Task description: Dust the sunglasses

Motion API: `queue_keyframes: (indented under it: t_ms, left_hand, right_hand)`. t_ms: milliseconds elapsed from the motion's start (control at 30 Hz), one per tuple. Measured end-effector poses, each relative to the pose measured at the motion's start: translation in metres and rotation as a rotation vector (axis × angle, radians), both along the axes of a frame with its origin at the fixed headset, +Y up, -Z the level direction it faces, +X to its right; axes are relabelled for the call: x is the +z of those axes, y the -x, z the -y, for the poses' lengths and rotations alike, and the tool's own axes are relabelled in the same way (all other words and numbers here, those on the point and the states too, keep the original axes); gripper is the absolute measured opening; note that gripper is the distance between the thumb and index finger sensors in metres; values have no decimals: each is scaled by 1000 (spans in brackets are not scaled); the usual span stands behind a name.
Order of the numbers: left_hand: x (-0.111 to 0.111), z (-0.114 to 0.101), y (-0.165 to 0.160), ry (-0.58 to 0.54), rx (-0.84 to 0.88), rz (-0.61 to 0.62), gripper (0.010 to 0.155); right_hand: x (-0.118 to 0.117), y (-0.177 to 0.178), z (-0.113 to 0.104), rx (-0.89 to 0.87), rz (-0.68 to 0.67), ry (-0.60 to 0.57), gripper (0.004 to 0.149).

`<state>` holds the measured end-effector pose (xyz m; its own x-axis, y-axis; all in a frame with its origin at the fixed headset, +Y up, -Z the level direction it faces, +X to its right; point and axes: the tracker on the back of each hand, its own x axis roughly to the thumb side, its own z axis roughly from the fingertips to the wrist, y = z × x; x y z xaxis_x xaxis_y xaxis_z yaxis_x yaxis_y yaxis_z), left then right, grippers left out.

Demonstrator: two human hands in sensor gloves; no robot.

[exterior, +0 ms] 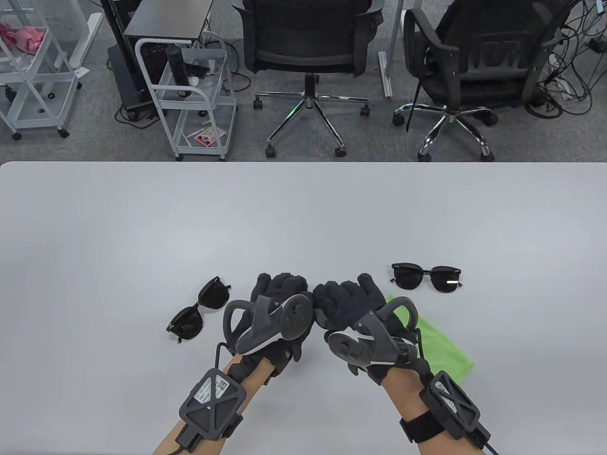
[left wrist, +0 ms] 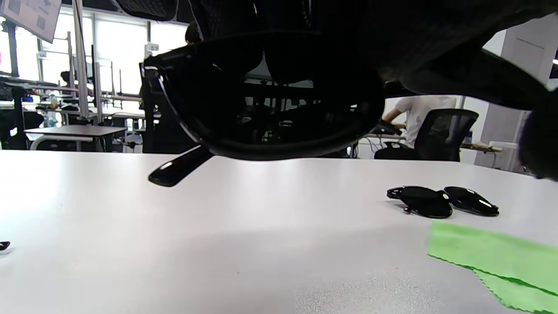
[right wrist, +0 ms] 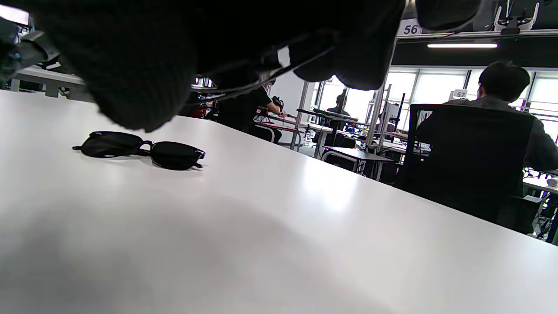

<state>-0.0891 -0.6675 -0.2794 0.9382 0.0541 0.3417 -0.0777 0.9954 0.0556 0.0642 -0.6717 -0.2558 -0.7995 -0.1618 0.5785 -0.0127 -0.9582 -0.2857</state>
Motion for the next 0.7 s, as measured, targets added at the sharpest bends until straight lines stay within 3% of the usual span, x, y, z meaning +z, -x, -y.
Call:
queue_keyframes:
  t_ms: [67,200,333,400,500,567,700]
  left_hand:
    - [1,1,-1,-10,-11,2,44]
    - [-1,4,-1,79,75,7,45]
    - [1,4,-3,30,18,17,48]
    - [2,4,-4,14,-25,25,60]
    - [2,8,-3,-17,-163,30,94]
    - [1,10,-3,-59,-200,33,98]
    - [0,8,-2,-59,-191,33,91]
  right_hand:
    - [-1,1,2,-4,18,8,87]
    - [-2,1,5,31,28,-2,88]
    - [-2,-2,2,-2,38,-34,85]
    - [-3,-6,-1,-10,65,-50,85]
    - [-7,-16,0,-67,98,-20,85]
    - [-9,-20,1,-77,104,2,84]
    - [-10,-21,1,-90,102,17,84]
